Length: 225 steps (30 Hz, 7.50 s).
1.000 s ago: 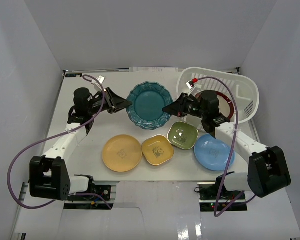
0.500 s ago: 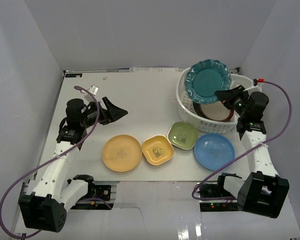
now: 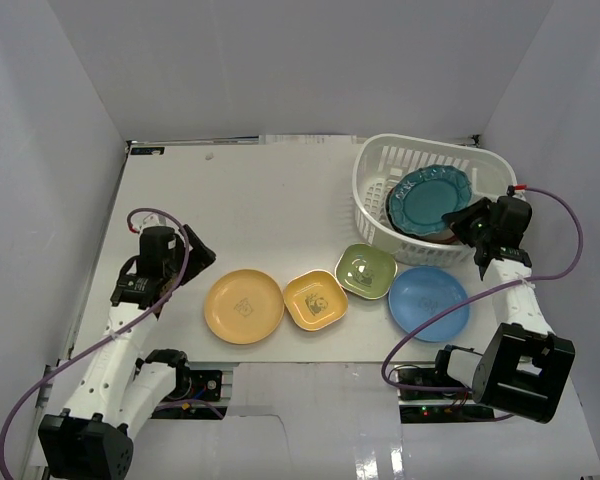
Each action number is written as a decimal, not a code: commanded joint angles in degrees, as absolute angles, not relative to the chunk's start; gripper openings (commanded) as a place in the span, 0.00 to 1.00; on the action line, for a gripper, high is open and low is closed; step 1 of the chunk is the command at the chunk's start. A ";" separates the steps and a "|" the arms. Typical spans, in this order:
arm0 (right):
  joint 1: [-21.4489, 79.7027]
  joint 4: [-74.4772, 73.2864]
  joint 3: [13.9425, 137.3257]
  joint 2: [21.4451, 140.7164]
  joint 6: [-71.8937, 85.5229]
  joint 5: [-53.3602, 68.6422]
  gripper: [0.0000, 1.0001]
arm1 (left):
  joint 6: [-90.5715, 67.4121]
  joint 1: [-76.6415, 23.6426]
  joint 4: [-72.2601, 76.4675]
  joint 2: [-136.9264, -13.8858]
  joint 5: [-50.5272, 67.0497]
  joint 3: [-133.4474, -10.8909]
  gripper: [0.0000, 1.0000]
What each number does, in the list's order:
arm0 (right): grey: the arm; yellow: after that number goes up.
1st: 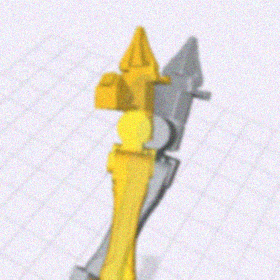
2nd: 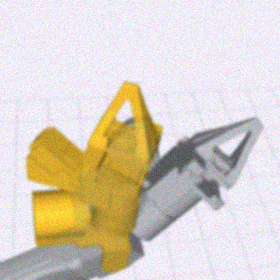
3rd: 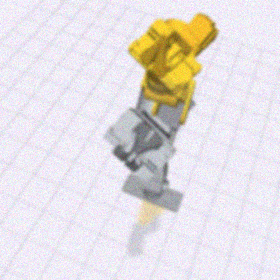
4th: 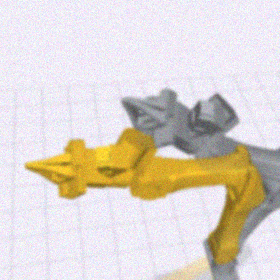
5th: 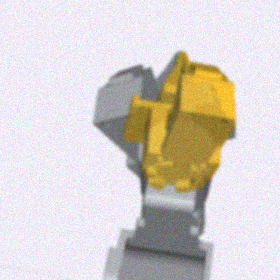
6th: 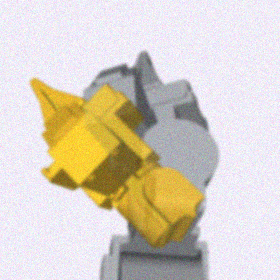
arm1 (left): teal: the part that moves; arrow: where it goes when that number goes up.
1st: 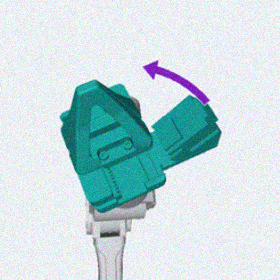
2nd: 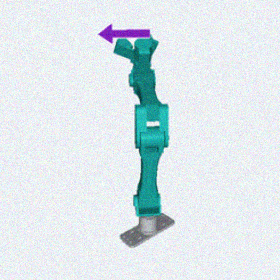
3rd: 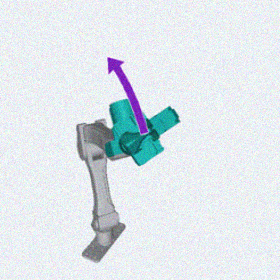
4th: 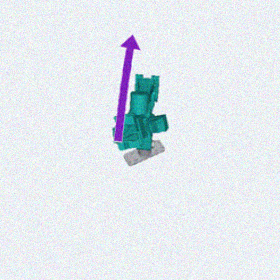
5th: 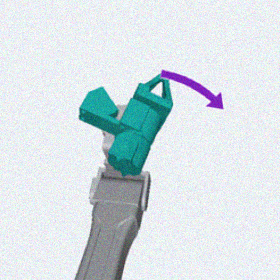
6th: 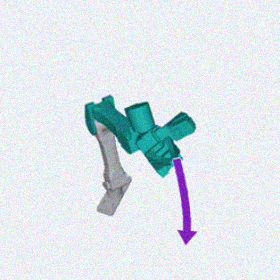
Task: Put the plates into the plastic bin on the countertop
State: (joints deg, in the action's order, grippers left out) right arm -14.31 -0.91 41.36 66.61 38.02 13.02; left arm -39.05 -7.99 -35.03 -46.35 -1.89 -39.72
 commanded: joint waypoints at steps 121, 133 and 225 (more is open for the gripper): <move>9.85 -18.82 72.78 84.29 10.36 -0.27 0.08 | -32.17 -16.50 -15.82 -52.99 22.69 -48.94 0.00; 6.51 -17.23 71.54 72.70 16.08 3.61 0.98 | -32.43 -34.17 -20.39 -79.77 10.20 -77.22 0.00; 11.15 -25.76 27.69 27.25 19.95 16.98 0.70 | -38.83 -43.86 -24.24 -71.12 -15.03 -54.95 0.59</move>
